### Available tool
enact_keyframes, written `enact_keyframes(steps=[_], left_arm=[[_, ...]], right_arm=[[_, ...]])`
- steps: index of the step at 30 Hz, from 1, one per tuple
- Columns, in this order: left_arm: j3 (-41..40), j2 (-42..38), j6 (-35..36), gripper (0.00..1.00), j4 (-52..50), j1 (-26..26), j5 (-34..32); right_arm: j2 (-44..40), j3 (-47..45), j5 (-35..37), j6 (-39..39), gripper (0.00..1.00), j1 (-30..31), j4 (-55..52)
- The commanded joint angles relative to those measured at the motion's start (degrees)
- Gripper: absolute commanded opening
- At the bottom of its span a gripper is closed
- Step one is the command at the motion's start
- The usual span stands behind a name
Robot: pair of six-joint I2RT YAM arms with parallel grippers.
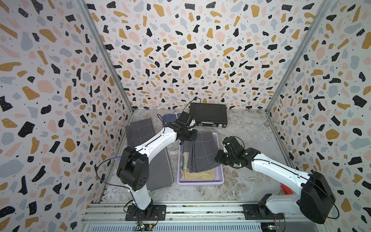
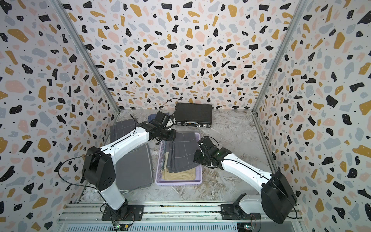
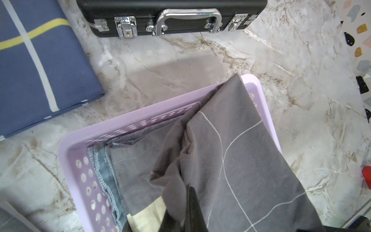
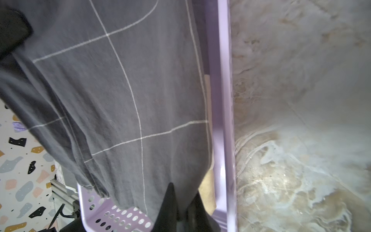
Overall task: Put the folded pillowcase in the basket
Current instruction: Place the pillowcase in the basket, then move the basket to the center of the board.
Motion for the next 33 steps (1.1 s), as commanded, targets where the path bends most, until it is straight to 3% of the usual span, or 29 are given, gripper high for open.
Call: enact_keyframes(steps=[1, 10, 12, 13, 15, 18, 21, 28, 31, 33], left_arm=[[-0.7, 2.3, 1.2, 0.00, -0.2, 0.8, -0.6], [-1.1, 6.3, 0.6, 0.00, -1.8, 1.6, -5.1], [0.0, 6.8, 0.9, 0.00, -3.8, 1.7, -6.4], [0.8, 7.2, 1.1, 0.05, -4.8, 1.7, -6.8], [1.9, 7.4, 1.2, 0.40, -6.7, 1.7, -8.0], [2.4, 5.5, 1.7, 0.62, -7.1, 1.7, -8.2], [3.6, 1.8, 2.1, 0.86, -7.5, 1.7, -7.4], [5.7, -7.9, 4.9, 0.90, -13.0, 1.7, -8.4], [1.5, -13.1, 4.6, 0.92, -14.5, 2.0, -12.7], [-2.4, -16.9, 2.5, 0.93, -15.1, 4.2, -14.9]], right_arm=[[0.5, -0.7, -0.8, 0.5, 0.00, 0.6, 3.7], [4.9, -1.6, -2.7, 0.6, 0.00, 2.2, 5.9], [4.5, -1.5, -1.4, 0.0, 0.12, 2.2, 4.3], [4.2, -1.3, -0.5, -0.5, 0.21, 2.2, 3.1], [3.4, -0.6, 0.8, -1.2, 0.43, 2.2, 0.7], [1.5, 0.6, 1.0, -2.3, 0.54, 2.2, -2.3], [-1.4, 1.7, 1.4, -3.6, 0.59, 2.3, -6.0], [-7.5, 3.8, 4.7, -7.9, 0.59, 2.3, -16.8], [-8.2, 4.8, 10.4, -12.2, 0.59, 1.3, -20.2], [-5.4, 6.2, 10.0, -15.2, 0.61, -0.3, -20.5]])
